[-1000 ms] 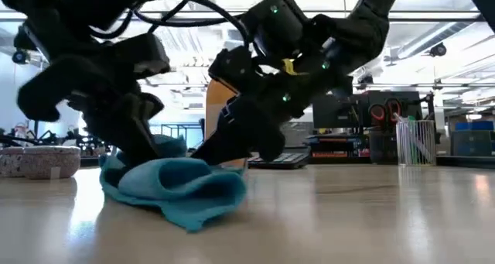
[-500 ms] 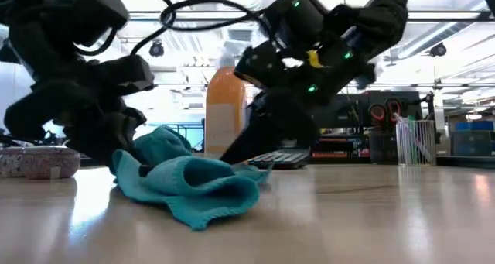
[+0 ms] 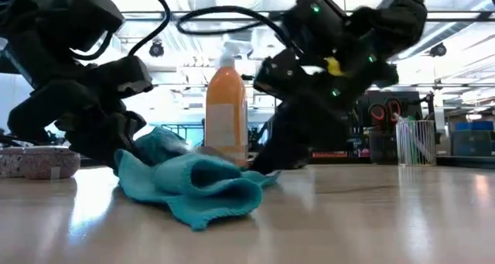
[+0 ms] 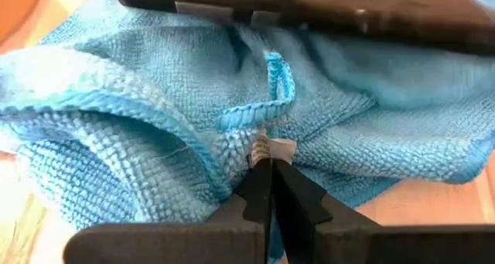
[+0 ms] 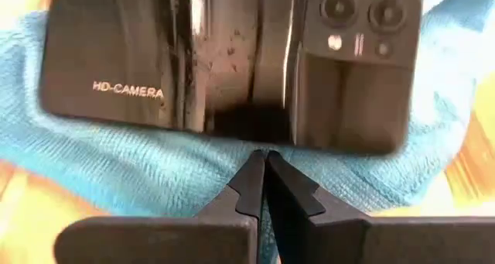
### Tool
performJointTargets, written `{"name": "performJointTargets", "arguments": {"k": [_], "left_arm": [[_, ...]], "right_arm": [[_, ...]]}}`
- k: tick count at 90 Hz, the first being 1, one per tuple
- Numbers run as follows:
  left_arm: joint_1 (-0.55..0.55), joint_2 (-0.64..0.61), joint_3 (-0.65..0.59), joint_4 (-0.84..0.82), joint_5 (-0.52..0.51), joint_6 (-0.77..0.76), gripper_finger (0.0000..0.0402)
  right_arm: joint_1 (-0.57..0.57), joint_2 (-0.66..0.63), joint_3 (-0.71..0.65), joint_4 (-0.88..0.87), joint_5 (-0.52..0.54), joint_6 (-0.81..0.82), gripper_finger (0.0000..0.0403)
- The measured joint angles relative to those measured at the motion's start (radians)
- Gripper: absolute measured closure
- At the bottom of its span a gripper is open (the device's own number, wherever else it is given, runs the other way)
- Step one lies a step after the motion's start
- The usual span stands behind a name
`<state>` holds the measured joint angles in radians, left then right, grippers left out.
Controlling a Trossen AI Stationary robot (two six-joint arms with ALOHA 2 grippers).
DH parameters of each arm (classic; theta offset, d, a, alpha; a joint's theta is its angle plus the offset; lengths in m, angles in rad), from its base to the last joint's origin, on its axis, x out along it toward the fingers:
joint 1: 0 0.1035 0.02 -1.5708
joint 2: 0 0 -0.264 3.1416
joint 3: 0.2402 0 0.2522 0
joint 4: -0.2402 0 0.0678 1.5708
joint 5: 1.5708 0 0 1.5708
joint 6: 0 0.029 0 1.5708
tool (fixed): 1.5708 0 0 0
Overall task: Apply microfiber cloth
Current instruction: Wipe the front and back of the black cellphone with the blue microfiber cloth
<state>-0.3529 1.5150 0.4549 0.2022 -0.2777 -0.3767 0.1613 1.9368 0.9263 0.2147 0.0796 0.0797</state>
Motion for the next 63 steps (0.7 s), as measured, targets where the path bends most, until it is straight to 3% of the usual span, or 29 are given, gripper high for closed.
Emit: {"name": "performJointTargets", "arguments": {"k": [36,63], "left_arm": [[0.000,0.000,-0.006,0.003,-0.001,-0.001,0.0401],[0.000,0.001,-0.008,0.050,0.062,0.002,0.0401]], "right_arm": [[0.005,-0.163,-0.020,-0.447,0.002,0.065,0.0403],[0.011,-0.270,-0.122,-0.503,0.002,0.169,0.0403]]}}
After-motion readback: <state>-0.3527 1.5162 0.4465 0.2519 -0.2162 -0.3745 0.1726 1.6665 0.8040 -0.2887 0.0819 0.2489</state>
